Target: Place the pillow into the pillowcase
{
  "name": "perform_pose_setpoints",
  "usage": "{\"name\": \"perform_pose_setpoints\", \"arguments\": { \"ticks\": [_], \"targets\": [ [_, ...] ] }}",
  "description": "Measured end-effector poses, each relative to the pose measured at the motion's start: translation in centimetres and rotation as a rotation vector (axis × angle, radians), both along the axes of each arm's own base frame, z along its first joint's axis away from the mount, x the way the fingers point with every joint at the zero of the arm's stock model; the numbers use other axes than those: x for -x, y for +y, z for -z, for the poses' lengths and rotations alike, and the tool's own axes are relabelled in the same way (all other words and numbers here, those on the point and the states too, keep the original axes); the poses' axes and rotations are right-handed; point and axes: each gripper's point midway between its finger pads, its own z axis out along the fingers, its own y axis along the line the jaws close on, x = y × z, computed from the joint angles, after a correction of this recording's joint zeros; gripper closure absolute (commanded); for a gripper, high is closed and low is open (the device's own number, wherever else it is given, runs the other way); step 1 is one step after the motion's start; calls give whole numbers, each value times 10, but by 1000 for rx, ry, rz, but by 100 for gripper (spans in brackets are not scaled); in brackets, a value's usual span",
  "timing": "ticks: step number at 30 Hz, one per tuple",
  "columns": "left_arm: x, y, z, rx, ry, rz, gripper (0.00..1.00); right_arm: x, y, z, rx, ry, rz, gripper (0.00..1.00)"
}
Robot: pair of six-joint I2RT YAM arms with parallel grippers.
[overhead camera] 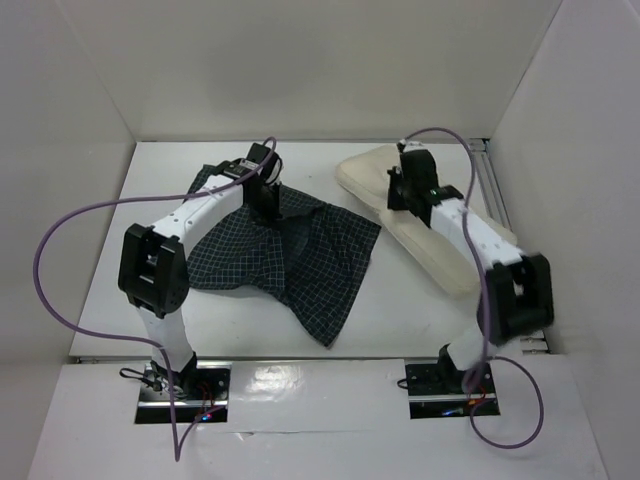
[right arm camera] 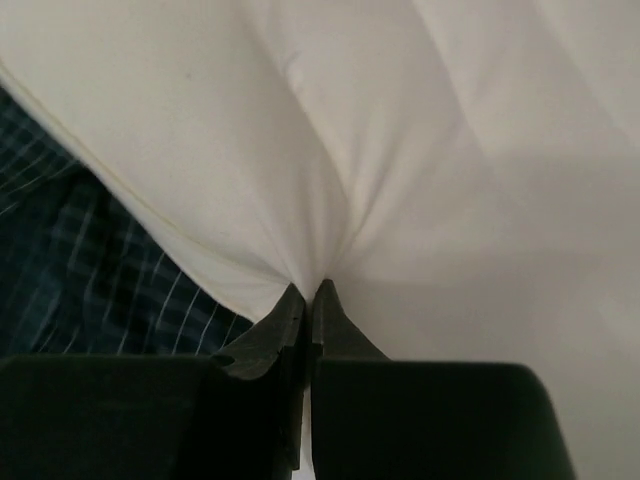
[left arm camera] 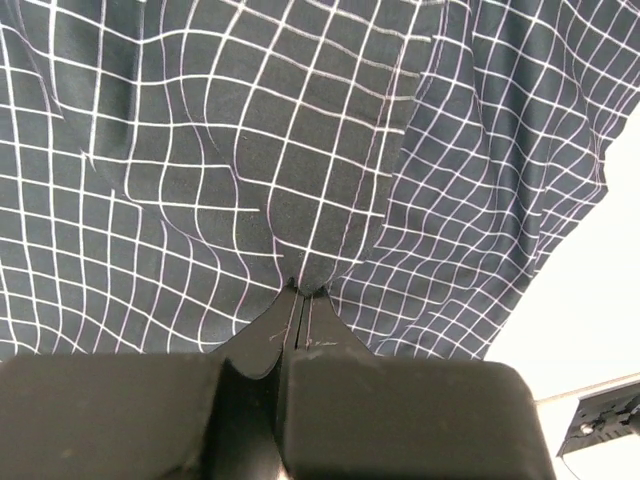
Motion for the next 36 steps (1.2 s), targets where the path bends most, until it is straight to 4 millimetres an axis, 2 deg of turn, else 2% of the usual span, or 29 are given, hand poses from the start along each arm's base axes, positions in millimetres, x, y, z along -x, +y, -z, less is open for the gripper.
{"name": "perform_pose_setpoints", "arguments": {
  "ticks": [2, 5, 7, 10, 13, 16, 17, 18, 19, 21, 22, 26, 28, 31, 34, 36],
  "targets": [
    [-2, 1, 0, 1, 0, -3, 100, 37, 0, -23, -49, -58, -32, 100],
    [-5, 1, 0, 8, 1, -6, 100, 93, 11, -49, -128, -143, -115, 100],
    [-7, 2, 0, 12, 5, -10, 100, 126, 22, -56, -175, -176, -189, 100],
    [-10, 3, 0, 22, 7, -14, 100, 163, 44, -51, -219, -172, -304, 100],
    [-13, 7, -1, 34, 10, -26, 100, 194, 61, -32, -230, -121, -384, 100],
    [-15, 11, -2, 45, 14, -36, 100, 214, 68, -20, -224, -72, -412, 100],
    [-15, 12, -2, 48, 15, -39, 100, 216, 68, -18, -222, -65, -410, 99],
    [-15, 12, -2, 54, 18, -41, 100, 218, 70, -18, -222, -59, -408, 80],
    [-15, 13, -2, 61, 20, -43, 100, 219, 70, -17, -222, -55, -403, 32],
    [-16, 12, -3, 76, 23, -40, 100, 218, 73, -12, -222, -35, -393, 9],
    [-16, 11, -3, 84, 24, -39, 100, 217, 74, -11, -218, -25, -388, 1],
    [-14, 11, 1, 96, 37, -38, 100, 197, 83, -12, -181, -5, -368, 1],
    [-12, 11, 2, 100, 44, -35, 100, 178, 95, -21, -172, -4, -359, 1],
    [-10, 10, 4, 105, 52, -32, 100, 140, 124, -31, -183, 1, -347, 1],
    [-8, 10, 8, 107, 60, -31, 100, 105, 150, -17, -193, 44, -308, 1],
    [-7, 9, 9, 111, 63, -28, 100, 90, 162, 8, -196, 93, -277, 6]
  ]
}}
